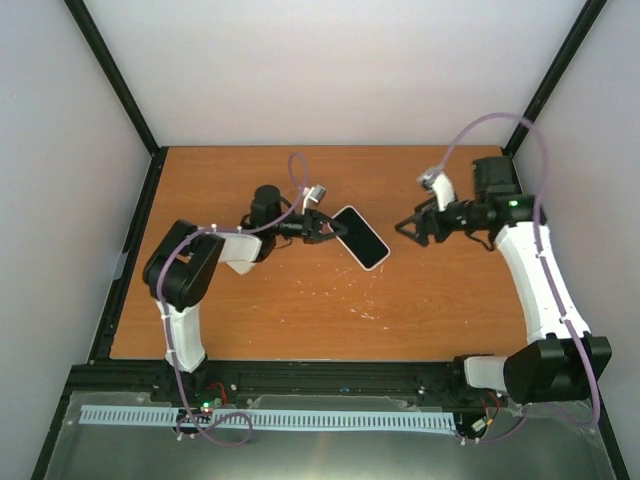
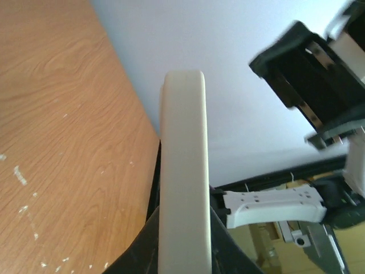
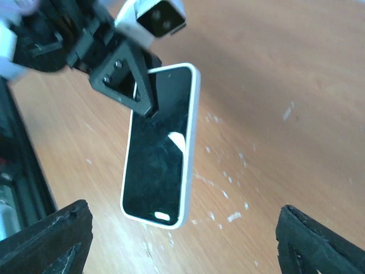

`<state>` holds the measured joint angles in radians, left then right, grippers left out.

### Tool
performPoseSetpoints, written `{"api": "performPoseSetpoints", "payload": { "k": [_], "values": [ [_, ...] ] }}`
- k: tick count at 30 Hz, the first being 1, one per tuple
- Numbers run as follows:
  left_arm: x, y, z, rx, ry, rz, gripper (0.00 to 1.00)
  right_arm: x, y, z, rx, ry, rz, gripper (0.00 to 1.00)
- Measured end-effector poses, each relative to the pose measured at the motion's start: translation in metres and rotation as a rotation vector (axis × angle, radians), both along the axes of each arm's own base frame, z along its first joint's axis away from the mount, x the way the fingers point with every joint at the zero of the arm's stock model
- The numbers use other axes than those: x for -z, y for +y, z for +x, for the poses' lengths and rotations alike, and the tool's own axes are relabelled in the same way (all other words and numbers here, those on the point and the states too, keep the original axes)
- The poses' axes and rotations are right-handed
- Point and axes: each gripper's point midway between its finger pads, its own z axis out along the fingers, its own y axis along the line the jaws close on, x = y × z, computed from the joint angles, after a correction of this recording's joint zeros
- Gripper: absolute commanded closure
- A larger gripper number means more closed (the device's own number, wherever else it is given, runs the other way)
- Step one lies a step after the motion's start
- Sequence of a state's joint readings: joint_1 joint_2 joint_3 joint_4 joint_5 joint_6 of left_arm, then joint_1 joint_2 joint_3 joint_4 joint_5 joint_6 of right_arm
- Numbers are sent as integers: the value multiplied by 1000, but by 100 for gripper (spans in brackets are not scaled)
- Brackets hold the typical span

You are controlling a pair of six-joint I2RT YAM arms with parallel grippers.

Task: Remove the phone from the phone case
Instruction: Adjust the phone.

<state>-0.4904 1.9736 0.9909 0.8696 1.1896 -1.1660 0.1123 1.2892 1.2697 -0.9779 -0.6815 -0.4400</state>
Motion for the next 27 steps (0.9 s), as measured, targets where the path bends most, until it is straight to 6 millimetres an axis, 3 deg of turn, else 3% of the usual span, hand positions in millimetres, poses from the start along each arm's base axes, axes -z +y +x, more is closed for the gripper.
{"api": "performPoseSetpoints", "payload": {
  "k": [3, 5, 8, 11, 15, 18, 24, 27],
  "values": [
    [-42, 15, -9, 29, -139, -61, 94, -44, -4, -2, -60, -54, 160, 21],
    [-66, 18, -23, 75, -229, -98, 95, -53, 4, -17, -163, -53, 241, 26],
    [-93, 24, -45, 154, -347, -142, 94, -52, 17, -39, -288, 10, 363, 31],
    [-105, 28, -56, 214, -411, -162, 95, -48, 24, -51, -344, 59, 464, 37],
    [-117, 29, -59, 270, -453, -176, 95, -47, 38, -75, -426, 71, 521, 48],
    [-131, 26, -55, 276, -492, -185, 95, -52, 47, -88, -477, 60, 539, 62],
    [-155, 22, -41, 186, -526, -188, 94, -43, 48, -74, -401, 82, 503, 59],
    [-169, 21, -33, 97, -541, -189, 94, -51, 48, -69, -371, 54, 506, 59]
  ]
}}
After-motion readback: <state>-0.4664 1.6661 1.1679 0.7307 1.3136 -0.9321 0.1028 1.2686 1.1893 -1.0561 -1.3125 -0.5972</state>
